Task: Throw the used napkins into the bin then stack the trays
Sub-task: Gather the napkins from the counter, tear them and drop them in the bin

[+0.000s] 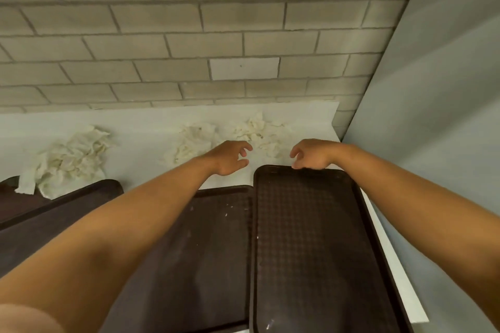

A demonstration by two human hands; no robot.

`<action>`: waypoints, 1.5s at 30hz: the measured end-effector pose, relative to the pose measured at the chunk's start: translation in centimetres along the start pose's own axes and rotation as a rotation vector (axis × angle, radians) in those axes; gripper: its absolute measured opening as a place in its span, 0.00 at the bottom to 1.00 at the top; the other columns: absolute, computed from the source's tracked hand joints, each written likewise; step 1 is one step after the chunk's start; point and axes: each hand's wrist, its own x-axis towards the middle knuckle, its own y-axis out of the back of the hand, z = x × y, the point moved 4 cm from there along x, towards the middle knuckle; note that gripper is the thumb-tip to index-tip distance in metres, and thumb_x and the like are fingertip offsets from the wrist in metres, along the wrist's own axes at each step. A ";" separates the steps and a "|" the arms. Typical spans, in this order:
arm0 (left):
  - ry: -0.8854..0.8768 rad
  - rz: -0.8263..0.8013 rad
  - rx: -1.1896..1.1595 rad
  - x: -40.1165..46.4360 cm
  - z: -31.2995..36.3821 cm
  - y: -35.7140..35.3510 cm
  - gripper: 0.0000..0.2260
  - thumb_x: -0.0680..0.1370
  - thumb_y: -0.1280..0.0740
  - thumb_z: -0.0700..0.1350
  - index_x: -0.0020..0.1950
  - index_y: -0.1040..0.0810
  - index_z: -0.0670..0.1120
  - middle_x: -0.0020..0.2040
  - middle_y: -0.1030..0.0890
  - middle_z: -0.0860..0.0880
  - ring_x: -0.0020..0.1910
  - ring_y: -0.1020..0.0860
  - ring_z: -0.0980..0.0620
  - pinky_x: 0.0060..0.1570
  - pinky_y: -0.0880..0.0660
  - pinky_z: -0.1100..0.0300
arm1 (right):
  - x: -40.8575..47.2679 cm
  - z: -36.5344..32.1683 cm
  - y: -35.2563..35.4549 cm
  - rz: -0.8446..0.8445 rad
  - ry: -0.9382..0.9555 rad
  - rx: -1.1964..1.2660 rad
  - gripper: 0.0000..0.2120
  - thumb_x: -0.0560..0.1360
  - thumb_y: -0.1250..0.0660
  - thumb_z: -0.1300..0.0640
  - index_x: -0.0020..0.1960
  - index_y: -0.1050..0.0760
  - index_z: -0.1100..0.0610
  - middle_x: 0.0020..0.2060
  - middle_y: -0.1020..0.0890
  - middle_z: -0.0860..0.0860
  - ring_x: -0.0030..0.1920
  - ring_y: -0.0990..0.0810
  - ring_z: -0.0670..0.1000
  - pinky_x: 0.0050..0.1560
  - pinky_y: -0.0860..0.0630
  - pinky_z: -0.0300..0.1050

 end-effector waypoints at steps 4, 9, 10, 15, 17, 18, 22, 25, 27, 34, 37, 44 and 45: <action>-0.004 0.032 0.037 2.8 -0.9 0.1 0.22 0.81 0.34 0.46 0.75 0.32 0.48 0.66 0.24 0.45 0.55 0.24 0.48 0.57 0.31 0.61 | 3.7 -0.2 1.1 0.014 0.005 -0.061 0.27 0.80 0.34 0.46 0.76 0.34 0.53 0.73 0.28 0.52 0.70 0.28 0.56 0.68 0.32 0.47; -0.002 0.007 0.115 5.9 -1.8 -0.7 0.24 0.82 0.36 0.42 0.77 0.35 0.48 0.70 0.28 0.43 0.67 0.27 0.44 0.65 0.32 0.57 | 7.8 0.7 0.5 0.048 -0.007 -0.094 0.39 0.76 0.28 0.46 0.80 0.42 0.52 0.77 0.34 0.53 0.73 0.31 0.58 0.71 0.33 0.50; 0.004 -0.003 0.123 6.3 -1.9 -0.9 0.24 0.82 0.36 0.41 0.78 0.36 0.48 0.71 0.29 0.42 0.68 0.27 0.43 0.67 0.31 0.55 | 8.5 0.9 0.4 0.056 -0.015 -0.093 0.41 0.75 0.27 0.44 0.81 0.44 0.51 0.77 0.35 0.53 0.74 0.32 0.58 0.72 0.33 0.50; -0.008 -0.066 0.178 7.7 -2.9 -2.0 0.31 0.80 0.32 0.41 0.80 0.41 0.49 0.75 0.34 0.44 0.70 0.30 0.43 0.69 0.32 0.53 | 10.6 1.1 -1.2 0.050 0.007 -0.086 0.45 0.75 0.28 0.40 0.82 0.49 0.49 0.80 0.40 0.52 0.78 0.38 0.57 0.76 0.38 0.52; 0.001 -0.096 0.194 8.3 -3.2 -2.7 0.33 0.79 0.31 0.40 0.80 0.43 0.50 0.76 0.36 0.45 0.70 0.30 0.44 0.68 0.31 0.53 | 11.0 1.3 -2.1 0.042 0.024 -0.075 0.42 0.76 0.30 0.39 0.82 0.47 0.49 0.80 0.40 0.51 0.78 0.40 0.56 0.77 0.41 0.52; 0.010 -0.104 0.200 8.5 -3.2 -3.0 0.33 0.79 0.32 0.40 0.81 0.43 0.51 0.76 0.37 0.46 0.71 0.31 0.43 0.68 0.31 0.53 | 11.1 1.4 -2.5 0.051 0.034 -0.052 0.40 0.76 0.31 0.40 0.81 0.45 0.49 0.80 0.39 0.51 0.78 0.39 0.56 0.76 0.41 0.51; -0.031 -0.095 0.368 9.5 -2.9 -4.1 0.27 0.81 0.36 0.37 0.79 0.38 0.48 0.74 0.34 0.45 0.69 0.29 0.42 0.62 0.28 0.55 | 11.0 1.3 -2.9 0.145 0.061 -0.028 0.30 0.78 0.31 0.44 0.76 0.33 0.52 0.74 0.30 0.52 0.73 0.31 0.55 0.72 0.35 0.48; -0.008 -0.035 0.400 9.6 -2.8 -4.6 0.14 0.82 0.38 0.39 0.67 0.25 0.45 0.69 0.28 0.45 0.60 0.23 0.44 0.46 0.28 0.61 | 10.6 1.3 -2.8 0.183 0.029 -0.040 0.24 0.79 0.32 0.47 0.72 0.28 0.54 0.69 0.24 0.53 0.67 0.25 0.55 0.67 0.29 0.48; 0.007 -0.018 0.409 9.2 -3.7 -5.0 0.12 0.82 0.37 0.39 0.65 0.23 0.43 0.65 0.25 0.44 0.56 0.23 0.48 0.47 0.30 0.67 | 10.3 1.5 -2.9 0.202 0.011 -0.024 0.19 0.80 0.33 0.50 0.68 0.24 0.56 0.64 0.21 0.53 0.62 0.22 0.55 0.63 0.26 0.47; 0.101 0.133 0.099 7.7 -4.4 -4.5 0.11 0.81 0.34 0.42 0.63 0.20 0.42 0.63 0.20 0.45 0.62 0.23 0.46 0.60 0.30 0.59 | 9.2 2.3 -2.6 0.302 -0.018 0.135 0.17 0.78 0.31 0.50 0.64 0.21 0.56 0.59 0.18 0.53 0.58 0.20 0.55 0.57 0.25 0.46; 0.121 0.160 0.033 7.2 -4.2 -3.7 0.12 0.81 0.32 0.44 0.62 0.20 0.43 0.61 0.19 0.45 0.59 0.21 0.46 0.59 0.26 0.57 | 8.5 2.2 -1.6 0.359 0.025 0.233 0.13 0.78 0.30 0.51 0.59 0.19 0.57 0.48 0.19 0.50 0.51 0.20 0.53 0.48 0.29 0.42; 0.119 0.287 -0.165 5.8 -3.8 -0.6 0.07 0.77 0.27 0.45 0.53 0.18 0.45 0.40 0.22 0.54 0.41 0.23 0.55 0.45 0.31 0.64 | 4.9 2.0 1.3 0.502 0.096 0.483 0.15 0.77 0.28 0.52 0.35 0.27 0.54 0.36 0.22 0.51 0.39 0.23 0.49 0.39 0.32 0.38; 0.107 0.294 -0.192 5.4 -3.5 0.0 0.04 0.77 0.27 0.45 0.49 0.18 0.46 0.37 0.24 0.55 0.37 0.25 0.57 0.44 0.31 0.64 | 4.5 1.9 1.6 0.519 0.110 0.503 0.15 0.77 0.28 0.51 0.37 0.26 0.58 0.39 0.20 0.54 0.42 0.22 0.52 0.40 0.32 0.38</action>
